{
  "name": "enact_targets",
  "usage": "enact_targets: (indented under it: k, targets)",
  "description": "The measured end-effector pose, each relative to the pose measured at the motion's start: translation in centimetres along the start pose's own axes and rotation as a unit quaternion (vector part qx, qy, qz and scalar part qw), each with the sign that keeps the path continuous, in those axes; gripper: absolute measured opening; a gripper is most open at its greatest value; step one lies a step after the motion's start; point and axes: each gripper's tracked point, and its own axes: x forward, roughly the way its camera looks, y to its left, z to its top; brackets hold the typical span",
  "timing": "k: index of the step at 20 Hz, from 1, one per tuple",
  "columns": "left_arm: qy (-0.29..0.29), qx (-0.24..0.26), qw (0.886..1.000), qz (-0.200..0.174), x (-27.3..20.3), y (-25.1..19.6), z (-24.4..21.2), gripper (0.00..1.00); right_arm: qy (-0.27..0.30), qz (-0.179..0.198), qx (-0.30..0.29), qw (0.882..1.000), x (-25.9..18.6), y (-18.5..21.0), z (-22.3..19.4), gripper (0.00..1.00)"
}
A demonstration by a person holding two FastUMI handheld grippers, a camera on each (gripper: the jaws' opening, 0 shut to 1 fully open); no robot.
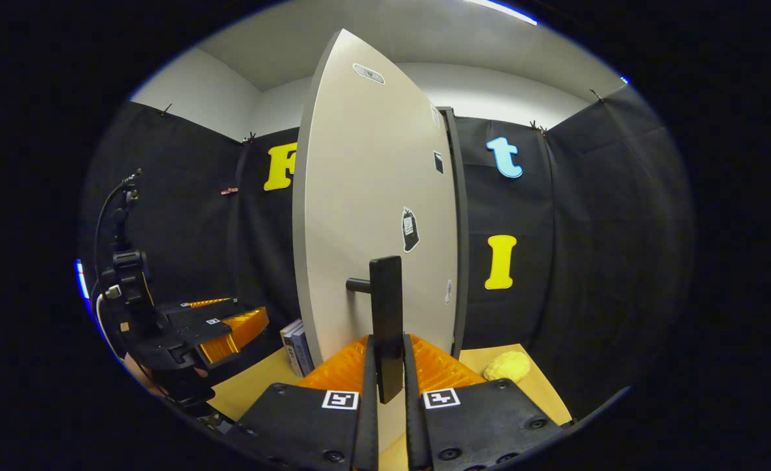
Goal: Open the cabinet door with the right hand, grasp the bottle in the cabinet with the left hand and place it on the coaster, then close the cabinet door with the right hand.
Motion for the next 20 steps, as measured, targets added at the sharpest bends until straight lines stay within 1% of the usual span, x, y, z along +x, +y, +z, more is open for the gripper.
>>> enact_targets:
  k: [1,2,6,9,10,11,12,15,16,17,18,19,20]
  targets:
    - [0.0,0.001,1.0,-0.005,0.4,-0.6,-0.1,0.92,0.0,-0.008,-0.003,1.0,-0.2,-0.5,0.0,0.21]
    - [0.001,0.003,1.0,-0.01,0.7,-1.1,-0.1,0.94,-0.001,-0.017,-0.007,1.0,-0.2,-1.0,0.2,0.21]
    - [0.003,0.004,1.0,-0.024,2.5,-3.0,-0.2,0.94,-0.002,-0.054,-0.003,0.999,-0.5,-2.9,0.2,0.21]
    - [0.001,0.004,1.0,-0.03,3.9,-4.5,0.0,0.92,-0.006,-0.068,0.004,0.998,-0.6,-3.7,0.4,0.16]
    - [0.0,0.006,0.999,-0.032,4.6,-5.0,0.1,0.92,-0.006,-0.071,0.003,0.997,-0.7,-4.0,0.4,0.16]
    - [-0.001,0.008,0.999,-0.034,5.3,-5.6,0.1,0.97,-0.006,-0.074,0.004,0.997,-0.6,-4.4,0.4,0.16]
    - [-0.001,0.008,0.999,-0.038,6.1,-6.2,0.1,0.94,-0.006,-0.074,0.009,0.997,-0.6,-4.6,0.5,0.16]
    - [0.009,0.005,0.999,-0.044,8.7,-7.8,-0.7,0.95,-0.013,-0.075,0.021,0.997,-0.7,-4.7,0.8,0.16]
    - [0.009,0.005,0.999,-0.045,9.6,-8.3,-0.6,0.92,-0.016,-0.075,0.02,0.997,-0.7,-4.8,1.0,0.16]
    - [0.008,0.006,0.999,-0.046,10.6,-8.7,-0.6,0.95,-0.019,-0.068,0.022,0.997,-0.7,-4.6,1.1,0.16]
    - [0.007,0.009,0.999,-0.047,11.6,-9.2,-0.5,0.95,-0.02,-0.054,0.023,0.998,-0.6,-3.9,1.1,0.16]
    - [0.006,0.013,0.999,-0.049,12.6,-9.6,-0.4,0.95,-0.021,-0.045,0.016,0.999,-0.6,-3.8,1.2,0.05]
    - [0.004,0.015,0.999,-0.05,13.7,-10.0,-0.5,0.94,-0.021,-0.039,0.002,0.999,-0.5,-3.9,1.2,0.16]
